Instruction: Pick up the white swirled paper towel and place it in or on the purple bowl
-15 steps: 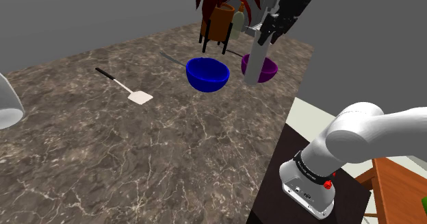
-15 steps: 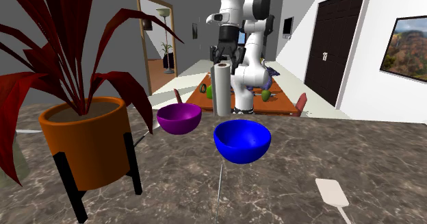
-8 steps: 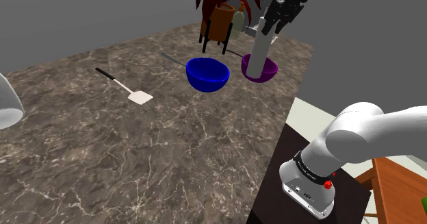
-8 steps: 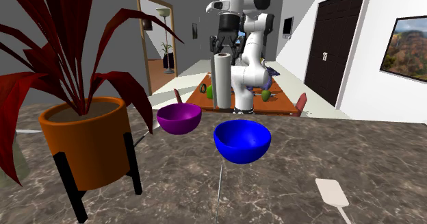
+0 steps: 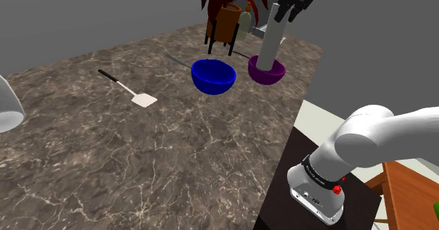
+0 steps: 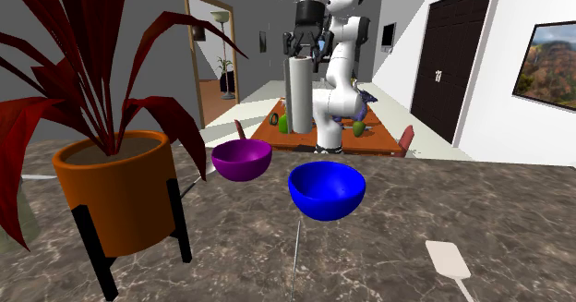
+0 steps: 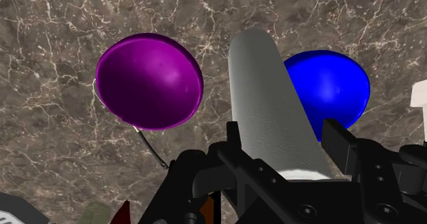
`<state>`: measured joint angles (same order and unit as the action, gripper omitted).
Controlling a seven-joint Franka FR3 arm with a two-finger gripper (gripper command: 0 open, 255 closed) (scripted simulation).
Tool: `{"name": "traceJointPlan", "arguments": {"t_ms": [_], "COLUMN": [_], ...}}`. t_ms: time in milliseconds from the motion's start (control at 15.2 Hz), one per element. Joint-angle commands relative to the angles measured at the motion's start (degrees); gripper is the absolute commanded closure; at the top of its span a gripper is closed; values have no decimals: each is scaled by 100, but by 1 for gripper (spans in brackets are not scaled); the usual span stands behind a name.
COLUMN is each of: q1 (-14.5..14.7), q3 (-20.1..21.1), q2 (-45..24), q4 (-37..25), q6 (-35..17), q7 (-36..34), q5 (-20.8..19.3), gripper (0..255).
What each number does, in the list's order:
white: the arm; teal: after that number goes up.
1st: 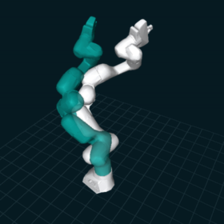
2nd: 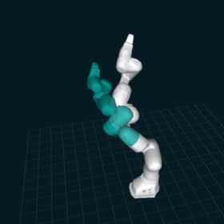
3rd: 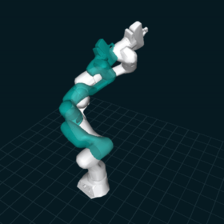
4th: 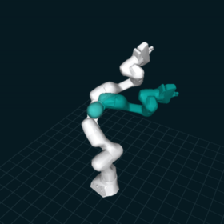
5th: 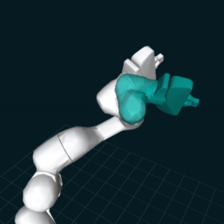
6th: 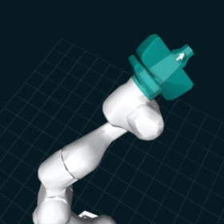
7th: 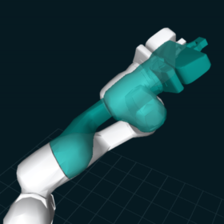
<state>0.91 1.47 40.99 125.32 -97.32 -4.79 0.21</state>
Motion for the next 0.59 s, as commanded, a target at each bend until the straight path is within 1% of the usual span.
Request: {"name": "traceJointPlan", "arguments": {"t_ms": [0,528], "q1": [-3,-194], "q3": [-8,-863], "q2": [-35,-882], "q4": [-144,-1375], "q6": [111,479], "q7": [8,982], "q5": [-4,-261], "gripper": [255,255]}}
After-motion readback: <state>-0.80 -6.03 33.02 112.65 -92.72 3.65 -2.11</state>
